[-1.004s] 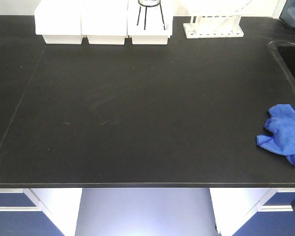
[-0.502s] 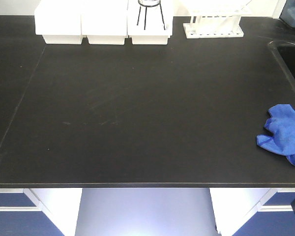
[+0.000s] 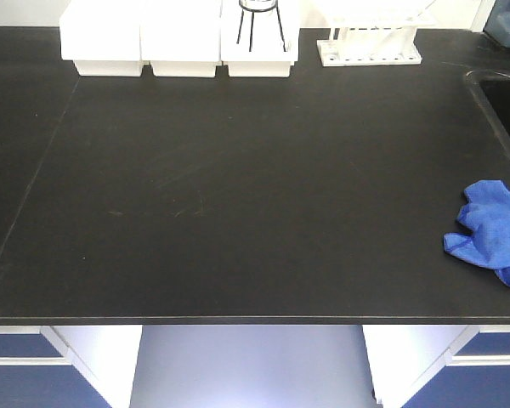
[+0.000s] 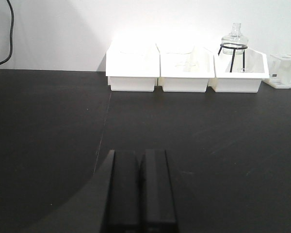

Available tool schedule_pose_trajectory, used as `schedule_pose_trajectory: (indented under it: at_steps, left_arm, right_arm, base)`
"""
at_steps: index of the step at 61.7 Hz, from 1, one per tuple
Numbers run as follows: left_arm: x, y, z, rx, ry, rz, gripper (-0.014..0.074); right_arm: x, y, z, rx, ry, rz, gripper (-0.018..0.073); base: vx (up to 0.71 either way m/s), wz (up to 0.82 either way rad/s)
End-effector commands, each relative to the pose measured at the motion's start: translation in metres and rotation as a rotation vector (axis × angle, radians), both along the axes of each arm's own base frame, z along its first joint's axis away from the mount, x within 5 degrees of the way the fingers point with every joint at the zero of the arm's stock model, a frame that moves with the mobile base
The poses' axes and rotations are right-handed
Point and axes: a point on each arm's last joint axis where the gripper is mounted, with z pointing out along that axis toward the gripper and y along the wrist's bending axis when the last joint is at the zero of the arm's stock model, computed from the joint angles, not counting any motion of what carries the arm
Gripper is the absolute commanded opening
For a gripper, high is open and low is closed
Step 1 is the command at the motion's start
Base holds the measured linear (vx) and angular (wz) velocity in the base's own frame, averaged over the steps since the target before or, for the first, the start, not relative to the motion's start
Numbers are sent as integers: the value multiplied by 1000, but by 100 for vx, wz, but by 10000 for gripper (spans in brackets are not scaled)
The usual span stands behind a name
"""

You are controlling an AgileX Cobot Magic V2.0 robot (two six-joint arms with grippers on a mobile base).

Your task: Wipe right workspace with blue cloth

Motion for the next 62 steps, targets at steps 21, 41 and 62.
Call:
schedule_pose_trajectory:
  at_steps: [21,41,62]
  left_arm:
    - [0,-1,-2,-10,-69,-16,-6]
    - [0,-1,-2,-10,-69,-16,-6]
    - [0,-1,-2,-10,-69,-16,-6]
  right_arm:
    - [-24,1,98,80,-309,15,0]
    - [36,-13,156,2,109,-115,1]
    - [143,-32,101,-40,478,-242,8]
  base:
    - [0,0]
    - [0,0]
    - [0,0]
